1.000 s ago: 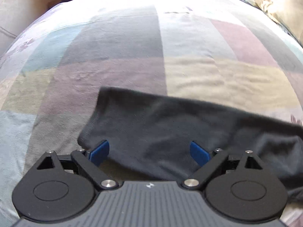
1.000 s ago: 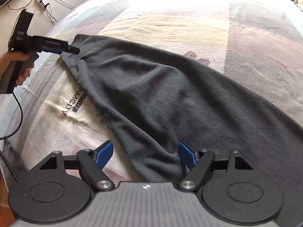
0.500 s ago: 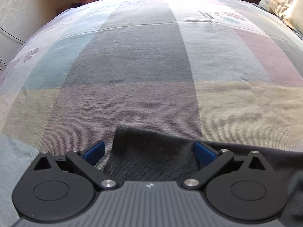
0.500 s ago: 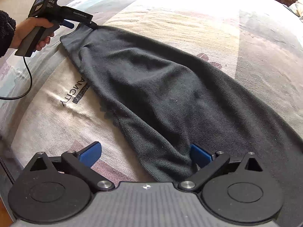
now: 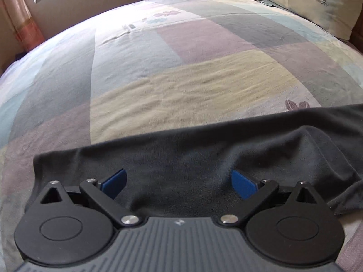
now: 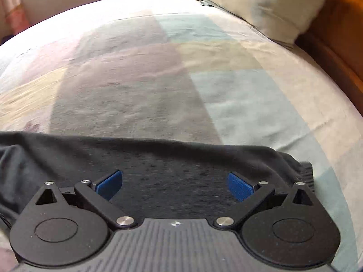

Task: Fold clothes
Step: 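Open the right tool and press both open tools along the pants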

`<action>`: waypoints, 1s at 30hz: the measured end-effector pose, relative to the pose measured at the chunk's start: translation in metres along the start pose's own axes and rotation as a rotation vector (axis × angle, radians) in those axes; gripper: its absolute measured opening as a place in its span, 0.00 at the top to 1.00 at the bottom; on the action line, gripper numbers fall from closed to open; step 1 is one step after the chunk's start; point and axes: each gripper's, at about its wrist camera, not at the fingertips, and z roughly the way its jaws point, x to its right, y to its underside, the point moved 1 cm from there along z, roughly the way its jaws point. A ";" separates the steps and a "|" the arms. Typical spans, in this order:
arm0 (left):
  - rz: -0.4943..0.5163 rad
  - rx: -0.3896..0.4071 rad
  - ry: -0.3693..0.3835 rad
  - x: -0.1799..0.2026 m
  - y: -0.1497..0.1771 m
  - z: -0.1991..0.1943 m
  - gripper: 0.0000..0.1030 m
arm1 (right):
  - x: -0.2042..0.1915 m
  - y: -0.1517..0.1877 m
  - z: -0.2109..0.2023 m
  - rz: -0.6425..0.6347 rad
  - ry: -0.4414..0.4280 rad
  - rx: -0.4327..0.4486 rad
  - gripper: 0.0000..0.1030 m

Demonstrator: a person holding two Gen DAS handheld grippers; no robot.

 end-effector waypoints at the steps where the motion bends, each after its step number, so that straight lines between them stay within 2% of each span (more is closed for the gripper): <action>1: -0.030 -0.014 -0.013 -0.004 0.001 0.005 0.03 | 0.009 0.001 0.010 0.011 0.018 -0.008 0.02; 4: -0.106 -0.030 -0.027 -0.022 -0.005 0.015 0.00 | 0.029 -0.005 0.031 0.072 -0.002 0.010 0.00; 12: -0.112 -0.076 -0.067 -0.025 -0.031 0.020 0.01 | 0.035 -0.039 0.045 -0.023 -0.038 -0.005 0.00; 14: -0.115 -0.053 -0.057 -0.017 -0.027 0.001 0.03 | 0.037 -0.040 0.035 -0.053 -0.051 -0.004 0.00; 17: -0.119 -0.016 -0.038 -0.005 -0.021 -0.031 0.02 | 0.044 -0.023 0.027 -0.040 -0.066 -0.007 0.00; 25: -0.139 -0.084 0.047 0.049 0.039 -0.089 0.02 | 0.063 0.022 0.008 -0.006 -0.105 -0.015 0.00; 28: -0.103 -0.111 0.060 0.067 0.061 -0.101 0.02 | 0.066 0.011 0.021 -0.037 -0.088 0.037 0.00; 30: -0.063 -0.123 0.059 0.077 0.070 -0.107 0.02 | 0.064 -0.004 0.027 -0.067 -0.077 0.027 0.00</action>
